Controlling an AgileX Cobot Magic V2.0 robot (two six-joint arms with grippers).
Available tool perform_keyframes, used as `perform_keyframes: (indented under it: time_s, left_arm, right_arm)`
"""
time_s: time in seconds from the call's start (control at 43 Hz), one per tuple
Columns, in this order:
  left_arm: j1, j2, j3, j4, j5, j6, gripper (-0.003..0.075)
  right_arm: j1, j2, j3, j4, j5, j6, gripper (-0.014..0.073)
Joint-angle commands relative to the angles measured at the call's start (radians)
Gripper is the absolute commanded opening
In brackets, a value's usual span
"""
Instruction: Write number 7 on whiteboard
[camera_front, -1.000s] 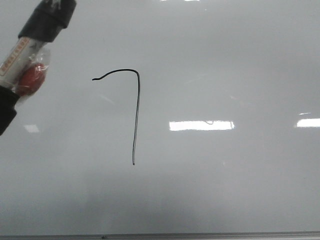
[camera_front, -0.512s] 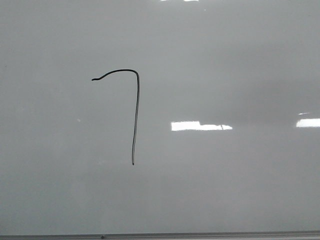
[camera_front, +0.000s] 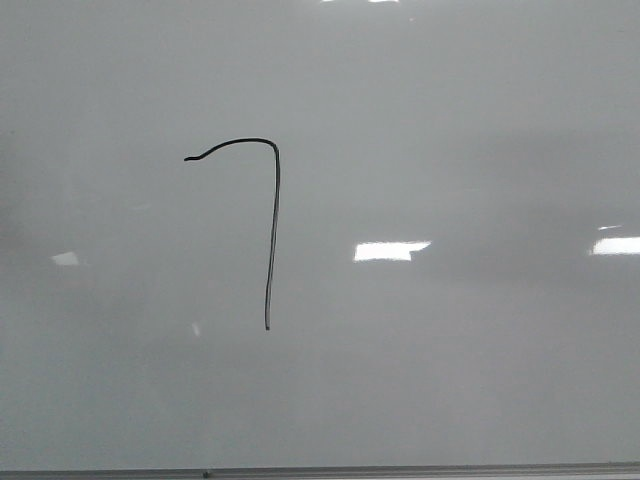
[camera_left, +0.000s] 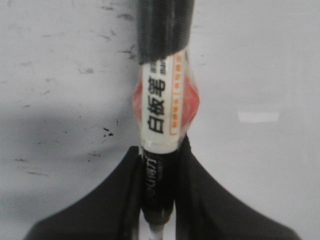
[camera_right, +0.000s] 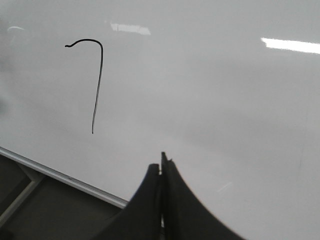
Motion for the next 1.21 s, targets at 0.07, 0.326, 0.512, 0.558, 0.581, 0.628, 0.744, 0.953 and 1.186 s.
perform_keyframes:
  time_s: [0.07, 0.326, 0.512, 0.558, 0.581, 0.628, 0.744, 0.953, 1.186]
  left_arm:
    - [0.000, 0.050, -0.077, -0.009, -0.086, -0.009, 0.0038]
    - [0.000, 0.080, -0.119, -0.015, -0.086, -0.009, 0.0061]
    - [0.000, 0.070, -0.119, -0.017, -0.041, -0.009, 0.0251]
    - [0.000, 0.065, -0.119, -0.017, -0.031, -0.009, 0.0320]
    - [0.000, 0.063, -0.119, -0.017, -0.026, -0.009, 0.0347]
    - [0.000, 0.059, -0.119, -0.017, -0.019, -0.009, 0.0394]
    - [0.000, 0.039, -0.119, -0.017, 0.000, -0.009, 0.0421]
    - [0.000, -0.060, -0.115, -0.017, 0.092, -0.009, 0.0421]
    - [0.000, -0.322, -0.074, 0.007, 0.145, -0.009, 0.0403]
  right_arm:
    - [-0.008, 0.002, -0.026, 0.026, -0.071, -0.002, -0.0069]
    - [-0.008, 0.002, -0.026, 0.027, -0.070, -0.002, -0.0069]
    - [-0.008, 0.002, -0.026, 0.027, -0.070, -0.002, -0.0069]
    - [-0.008, 0.002, -0.026, 0.027, -0.070, -0.002, -0.0069]
    - [-0.008, 0.002, -0.026, 0.027, -0.070, -0.002, -0.0069]
    - [-0.008, 0.002, -0.026, 0.027, -0.070, -0.002, -0.0069]
    - [-0.008, 0.002, -0.026, 0.027, -0.070, -0.002, -0.0069]
    - [-0.008, 0.002, -0.026, 0.027, -0.070, -0.002, -0.0069]
    - [-0.008, 0.002, -0.026, 0.027, -0.070, -0.002, -0.0069]
